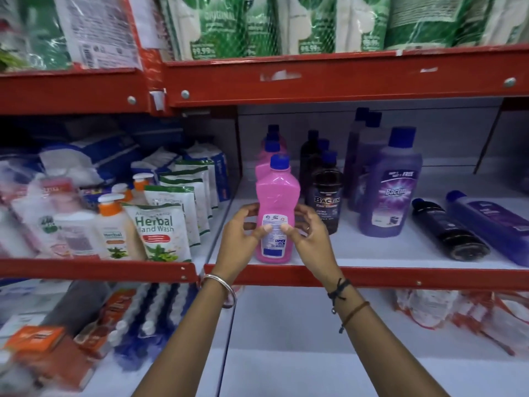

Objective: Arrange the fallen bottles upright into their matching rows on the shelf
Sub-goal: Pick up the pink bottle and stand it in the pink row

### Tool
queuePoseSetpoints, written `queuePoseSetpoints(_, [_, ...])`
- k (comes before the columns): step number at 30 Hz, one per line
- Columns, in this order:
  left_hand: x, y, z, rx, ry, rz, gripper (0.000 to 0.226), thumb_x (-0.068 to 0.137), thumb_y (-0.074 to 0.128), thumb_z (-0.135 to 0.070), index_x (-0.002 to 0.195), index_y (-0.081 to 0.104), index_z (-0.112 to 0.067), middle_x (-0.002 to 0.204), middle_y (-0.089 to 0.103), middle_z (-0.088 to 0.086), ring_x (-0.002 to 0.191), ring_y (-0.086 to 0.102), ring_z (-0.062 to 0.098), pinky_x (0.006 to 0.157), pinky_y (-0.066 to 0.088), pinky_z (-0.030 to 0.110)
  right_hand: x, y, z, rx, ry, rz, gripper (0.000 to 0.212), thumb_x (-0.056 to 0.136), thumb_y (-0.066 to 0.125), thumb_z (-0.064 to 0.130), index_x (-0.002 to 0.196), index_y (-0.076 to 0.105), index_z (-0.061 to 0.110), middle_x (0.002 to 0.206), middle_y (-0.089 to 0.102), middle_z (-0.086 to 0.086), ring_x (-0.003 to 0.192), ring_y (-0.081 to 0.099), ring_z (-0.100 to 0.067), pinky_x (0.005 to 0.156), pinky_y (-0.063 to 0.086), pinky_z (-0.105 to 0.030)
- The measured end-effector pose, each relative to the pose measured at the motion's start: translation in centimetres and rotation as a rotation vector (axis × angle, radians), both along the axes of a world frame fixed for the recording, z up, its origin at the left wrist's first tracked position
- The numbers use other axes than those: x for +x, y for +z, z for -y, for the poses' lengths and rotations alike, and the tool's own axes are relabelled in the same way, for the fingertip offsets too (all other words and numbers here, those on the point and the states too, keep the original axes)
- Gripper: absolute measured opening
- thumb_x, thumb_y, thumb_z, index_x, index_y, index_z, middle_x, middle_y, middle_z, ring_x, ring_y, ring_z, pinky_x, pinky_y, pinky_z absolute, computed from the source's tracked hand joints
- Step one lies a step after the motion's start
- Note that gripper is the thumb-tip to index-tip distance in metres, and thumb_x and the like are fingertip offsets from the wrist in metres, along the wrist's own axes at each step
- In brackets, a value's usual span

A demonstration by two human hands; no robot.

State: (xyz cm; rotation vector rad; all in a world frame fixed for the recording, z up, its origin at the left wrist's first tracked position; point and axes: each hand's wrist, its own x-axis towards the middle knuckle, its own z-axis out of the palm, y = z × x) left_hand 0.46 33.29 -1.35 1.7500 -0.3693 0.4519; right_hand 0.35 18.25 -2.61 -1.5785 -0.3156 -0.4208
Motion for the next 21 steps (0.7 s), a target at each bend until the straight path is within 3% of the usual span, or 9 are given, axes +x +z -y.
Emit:
queuePoseSetpoints(5, [0.3,-0.8,-1.0,-0.016,-0.016,0.013,0.037,0.085,0.064,-0.021,0.121,0.056,-0.015,0.115,0.064,-0.003,0.099,0.064,0.004,0.076,0.05,0.01,0.6,-0.6,-0.6,0.004,-0.034,0.0,0.045,0.082,0.068,0.018,0.124,0.052,0.014,0.117,0.064,-0.001,0.104,0.063,-0.009,0.079,0.052,-0.011])
queuePoseSetpoints(10, [0.3,-1.5,-1.3,-0.104,-0.066,-0.004,0.019,0.096,0.045,-0.014,0.108,0.057,-0.023,0.107,0.065,-0.006,0.091,0.067,0.011,0.078,0.058,0.032,0.5,-1.0,-0.5,0.029,-0.243,0.035,0.031,0.08,0.07,0.016,0.105,0.052,0.015,0.098,0.058,0.002,0.086,0.057,-0.003,0.066,0.048,-0.007])
queuePoseSetpoints(14, [0.3,-2.1,-1.1,-0.086,-0.074,-0.043,0.013,0.087,0.059,-0.01,0.095,0.061,-0.02,0.097,0.067,-0.004,0.087,0.064,0.021,0.076,0.059,0.041,1.2,-1.5,-0.3,-0.027,-0.238,0.032,0.013,0.084,0.061,0.006,0.095,0.058,0.013,0.087,0.063,0.004,0.082,0.061,-0.013,0.076,0.056,-0.03])
queuePoseSetpoints(15, [0.3,-2.3,-1.0,-0.083,-0.077,-0.043,0.015,0.084,0.063,-0.012,0.097,0.061,-0.02,0.099,0.067,-0.004,0.09,0.062,0.02,0.078,0.057,0.04,1.3,-1.8,-0.3,-0.042,-0.214,0.025,0.011,0.086,0.059,0.006,0.096,0.06,0.011,0.09,0.066,0.001,0.086,0.063,-0.016,0.08,0.057,-0.034])
queuePoseSetpoints(19, [0.1,-1.8,-0.4,-0.077,-0.103,-0.109,0.052,0.077,0.073,-0.019,0.122,0.048,-0.023,0.116,0.058,-0.011,0.104,0.057,0.004,0.077,0.05,0.011,1.1,-2.2,0.2,-0.09,-0.108,-0.009,0.02,0.093,0.048,0.013,0.108,0.062,0.01,0.108,0.067,-0.01,0.099,0.065,-0.021,0.088,0.055,-0.034])
queuePoseSetpoints(21, [0.1,-1.4,-0.2,-0.089,-0.128,-0.138,0.061,0.076,0.074,-0.021,0.127,0.042,-0.026,0.114,0.057,-0.013,0.102,0.057,0.001,0.077,0.05,0.012,0.9,-1.8,0.3,-0.03,-0.022,-0.056,0.019,0.094,0.046,0.017,0.107,0.06,0.013,0.107,0.066,-0.008,0.096,0.065,-0.016,0.086,0.052,-0.031])
